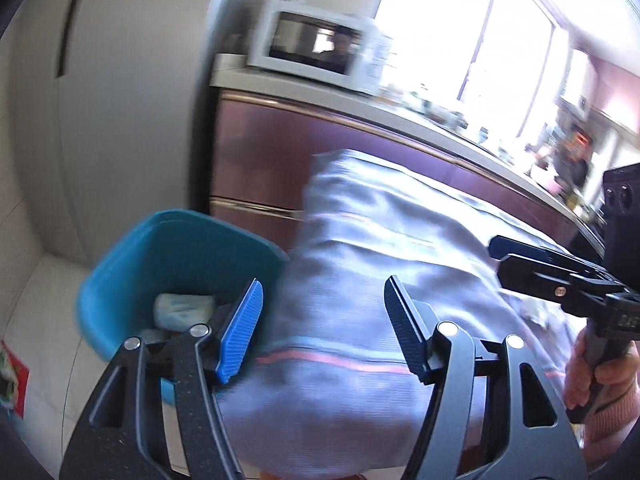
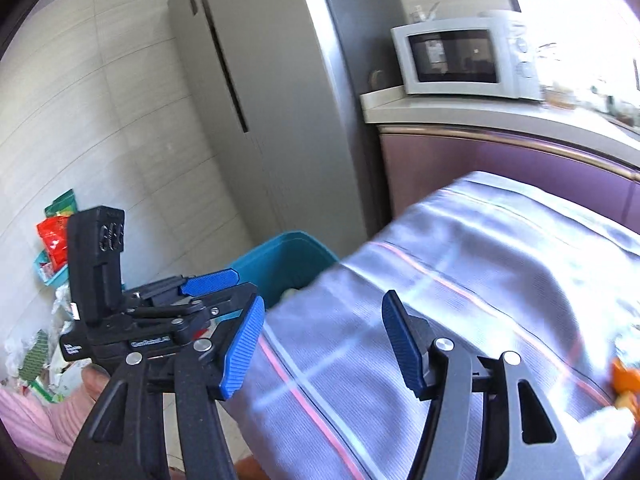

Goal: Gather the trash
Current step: 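Move the left tool to the white tissue while the right approaches a foam net, then grasp the white tissue with the left tool while the right grasps the white foam net, then carry the tissue and foam net with both tools over the blue bin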

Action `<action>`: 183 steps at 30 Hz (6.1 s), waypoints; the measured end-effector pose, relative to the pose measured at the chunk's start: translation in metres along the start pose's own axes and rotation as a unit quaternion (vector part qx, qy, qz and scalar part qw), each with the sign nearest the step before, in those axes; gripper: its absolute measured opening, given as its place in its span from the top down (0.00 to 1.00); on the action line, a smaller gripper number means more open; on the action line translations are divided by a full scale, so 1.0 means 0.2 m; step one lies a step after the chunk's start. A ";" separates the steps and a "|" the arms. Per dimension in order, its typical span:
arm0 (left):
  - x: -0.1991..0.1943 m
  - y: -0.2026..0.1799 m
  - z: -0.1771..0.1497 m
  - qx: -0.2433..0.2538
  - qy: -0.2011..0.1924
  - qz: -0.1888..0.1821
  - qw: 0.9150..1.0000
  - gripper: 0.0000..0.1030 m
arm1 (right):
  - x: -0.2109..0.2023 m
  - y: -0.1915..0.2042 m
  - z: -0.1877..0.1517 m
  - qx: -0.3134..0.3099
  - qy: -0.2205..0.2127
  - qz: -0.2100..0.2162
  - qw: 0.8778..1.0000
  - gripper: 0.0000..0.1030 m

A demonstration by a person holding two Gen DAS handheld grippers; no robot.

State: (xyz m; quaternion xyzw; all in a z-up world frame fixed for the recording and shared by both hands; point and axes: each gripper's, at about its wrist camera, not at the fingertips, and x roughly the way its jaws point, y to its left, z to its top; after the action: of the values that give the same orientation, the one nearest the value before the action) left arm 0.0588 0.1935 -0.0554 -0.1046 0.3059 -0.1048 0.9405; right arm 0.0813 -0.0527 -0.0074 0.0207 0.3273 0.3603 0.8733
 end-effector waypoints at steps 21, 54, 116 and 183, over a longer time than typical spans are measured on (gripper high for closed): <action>0.23 -0.84 -0.14 0.128 0.063 -0.157 0.977 0.37 | -0.60 -0.45 -0.41 0.130 -0.064 -0.148 0.978 0.43; 0.55 -1.45 -0.19 0.193 0.138 -0.234 0.943 0.37 | -0.94 -0.80 -0.64 0.212 -0.108 -0.230 0.943 0.43; 0.24 -0.98 -0.07 0.104 0.088 -0.244 0.960 0.84 | -0.93 -0.59 -0.60 0.183 -0.103 -0.155 0.965 0.86; -0.20 0.43 -0.05 -0.103 0.012 0.059 0.993 0.84 | 0.28 0.09 0.12 0.048 0.016 0.079 0.996 0.87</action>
State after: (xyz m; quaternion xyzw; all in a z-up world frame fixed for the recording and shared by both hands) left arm 0.0330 0.2839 -0.0641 -0.1811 0.3324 -0.0189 0.9254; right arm 0.1133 0.0016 -0.0157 0.0825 0.3558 0.4127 0.8344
